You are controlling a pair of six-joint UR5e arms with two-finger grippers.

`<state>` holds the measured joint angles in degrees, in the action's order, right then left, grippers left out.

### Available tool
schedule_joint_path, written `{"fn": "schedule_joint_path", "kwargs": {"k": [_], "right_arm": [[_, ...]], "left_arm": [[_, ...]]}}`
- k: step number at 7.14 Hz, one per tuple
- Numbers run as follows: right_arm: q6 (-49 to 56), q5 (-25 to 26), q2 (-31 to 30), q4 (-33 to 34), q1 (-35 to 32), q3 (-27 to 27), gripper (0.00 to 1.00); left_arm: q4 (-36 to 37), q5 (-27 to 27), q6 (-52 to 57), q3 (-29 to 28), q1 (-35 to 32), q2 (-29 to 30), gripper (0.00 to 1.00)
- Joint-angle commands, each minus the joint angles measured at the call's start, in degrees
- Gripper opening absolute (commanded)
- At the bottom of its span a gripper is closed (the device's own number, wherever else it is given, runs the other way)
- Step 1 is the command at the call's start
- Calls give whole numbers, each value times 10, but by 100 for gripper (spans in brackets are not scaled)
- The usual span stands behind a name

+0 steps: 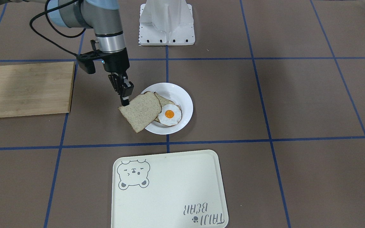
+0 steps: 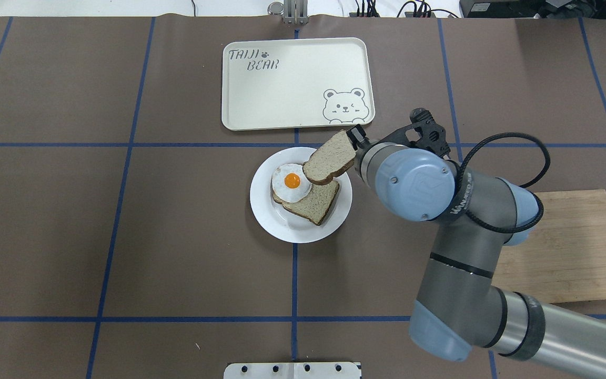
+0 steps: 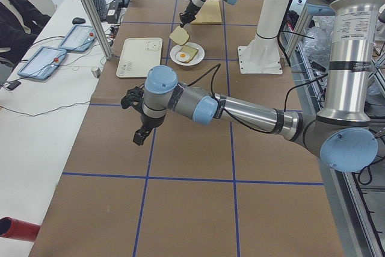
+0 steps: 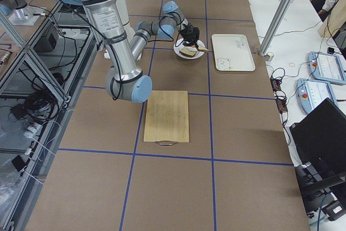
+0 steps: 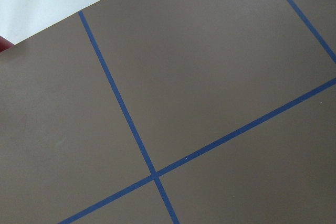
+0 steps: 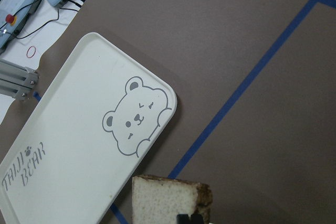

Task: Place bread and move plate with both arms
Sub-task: 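Lift the bread with the right gripper and carry it over the plate, then lower the bread onto the egg toast and open the right gripper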

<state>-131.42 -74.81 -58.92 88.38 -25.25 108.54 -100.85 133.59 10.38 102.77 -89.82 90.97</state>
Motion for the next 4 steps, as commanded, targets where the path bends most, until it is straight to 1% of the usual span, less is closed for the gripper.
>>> {"fn": "schedule_joint_path", "kwargs": {"k": [1, 2, 3, 4], "right_arm": [[-125, 63, 74, 93, 41, -44, 0], [-135, 66, 118, 98, 41, -104, 0], [-133, 65, 119, 95, 49, -120, 0], [-130, 65, 116, 100, 63, -121, 0]], "left_arm": [[0, 0, 0, 0, 0, 0, 98], [0, 0, 0, -1, 0, 0, 98], [0, 0, 0, -5, 0, 1, 98], [0, 0, 1, -7, 0, 1, 98]]}}
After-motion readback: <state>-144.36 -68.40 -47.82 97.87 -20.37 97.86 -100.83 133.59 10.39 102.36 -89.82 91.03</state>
